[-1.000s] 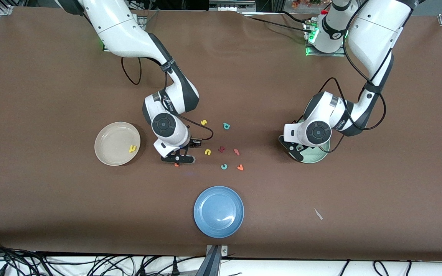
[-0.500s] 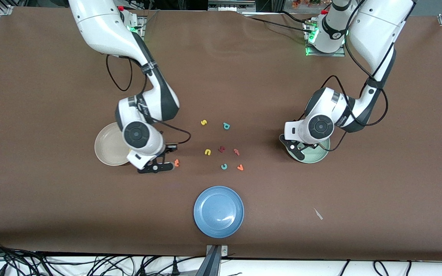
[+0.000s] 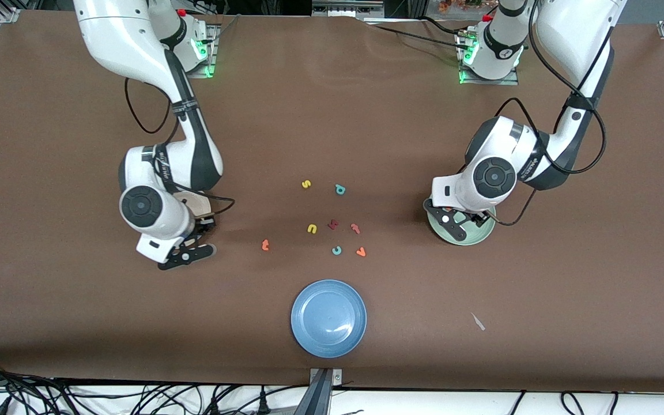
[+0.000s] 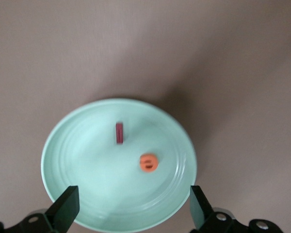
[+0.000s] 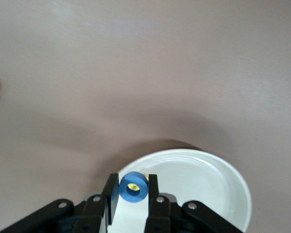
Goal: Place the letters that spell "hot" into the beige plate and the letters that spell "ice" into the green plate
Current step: 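Place the blue o on the beige plate while the left gripper places orange, then grasp the orange hook with the right gripper while the left gripper reaches teal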
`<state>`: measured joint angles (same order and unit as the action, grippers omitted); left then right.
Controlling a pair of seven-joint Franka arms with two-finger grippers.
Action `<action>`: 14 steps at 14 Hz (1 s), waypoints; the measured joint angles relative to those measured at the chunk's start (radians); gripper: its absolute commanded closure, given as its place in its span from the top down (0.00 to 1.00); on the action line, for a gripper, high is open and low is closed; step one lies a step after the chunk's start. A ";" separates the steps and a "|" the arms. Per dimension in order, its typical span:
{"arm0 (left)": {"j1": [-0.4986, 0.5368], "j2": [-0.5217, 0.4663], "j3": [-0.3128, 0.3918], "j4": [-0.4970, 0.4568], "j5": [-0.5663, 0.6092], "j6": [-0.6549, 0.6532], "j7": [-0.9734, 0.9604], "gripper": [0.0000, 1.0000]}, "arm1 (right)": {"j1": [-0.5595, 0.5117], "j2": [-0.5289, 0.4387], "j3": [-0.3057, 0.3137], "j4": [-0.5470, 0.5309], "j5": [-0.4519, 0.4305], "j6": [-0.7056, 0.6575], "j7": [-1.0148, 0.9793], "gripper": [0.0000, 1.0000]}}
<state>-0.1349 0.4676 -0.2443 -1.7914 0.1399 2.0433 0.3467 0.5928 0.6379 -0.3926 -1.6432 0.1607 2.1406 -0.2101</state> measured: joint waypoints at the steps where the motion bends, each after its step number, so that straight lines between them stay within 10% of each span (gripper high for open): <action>1: -0.006 0.001 -0.002 0.021 -0.031 0.000 -0.006 1.00 | -0.001 -0.019 -0.009 -0.055 0.000 0.060 -0.041 0.21; 2: -0.013 0.004 -0.004 0.042 -0.060 0.000 -0.009 1.00 | -0.001 -0.039 -0.015 -0.120 0.001 0.134 -0.078 0.24; 4: -0.034 0.016 -0.005 0.090 -0.116 0.000 -0.042 1.00 | -0.001 -0.071 -0.017 -0.239 0.001 0.258 -0.108 1.00; 14: -0.179 0.156 -0.004 0.330 -0.144 0.000 -0.696 1.00 | 0.038 -0.076 0.075 -0.099 0.101 0.123 0.162 1.00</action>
<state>-0.3142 0.6238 -0.2484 -1.4618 -0.0046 2.0436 -0.3494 0.6312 0.5624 -0.3180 -1.7420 0.2622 2.2636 -0.0484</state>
